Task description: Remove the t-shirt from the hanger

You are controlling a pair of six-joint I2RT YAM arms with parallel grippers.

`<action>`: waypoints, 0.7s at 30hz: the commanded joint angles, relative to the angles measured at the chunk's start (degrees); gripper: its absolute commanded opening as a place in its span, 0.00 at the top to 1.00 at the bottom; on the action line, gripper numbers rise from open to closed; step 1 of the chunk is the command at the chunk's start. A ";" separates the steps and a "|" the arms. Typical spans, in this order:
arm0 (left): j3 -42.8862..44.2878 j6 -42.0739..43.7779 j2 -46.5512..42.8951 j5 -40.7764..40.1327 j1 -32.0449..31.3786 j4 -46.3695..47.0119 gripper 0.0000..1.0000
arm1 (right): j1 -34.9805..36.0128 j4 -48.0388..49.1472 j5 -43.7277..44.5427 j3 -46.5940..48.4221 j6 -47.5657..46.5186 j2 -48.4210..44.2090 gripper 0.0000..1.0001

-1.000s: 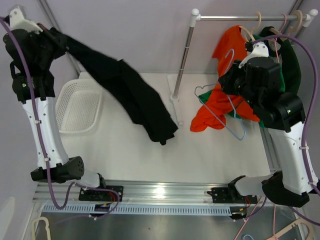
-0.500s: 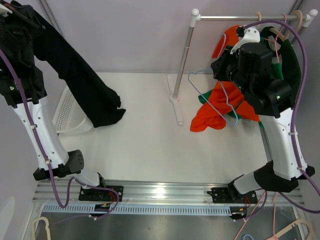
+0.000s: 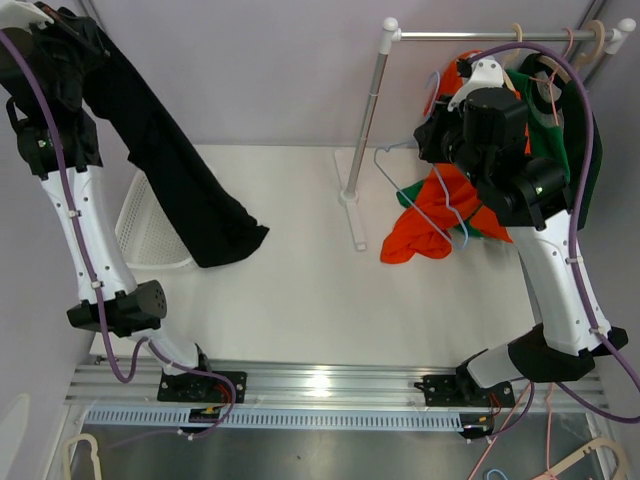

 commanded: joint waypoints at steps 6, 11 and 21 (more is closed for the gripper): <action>3.16 8.81 -4.72 -4.89 0.84 12.17 0.99 | 0.22 3.38 -1.79 -0.48 -1.84 -0.23 1.00; 1.57 12.52 -4.91 -12.81 2.77 11.91 0.99 | 0.13 2.50 -2.06 -0.22 -2.54 0.47 1.00; 8.68 3.76 -4.47 -12.84 16.91 14.36 0.99 | 0.22 1.35 -6.27 0.84 -1.93 4.08 1.00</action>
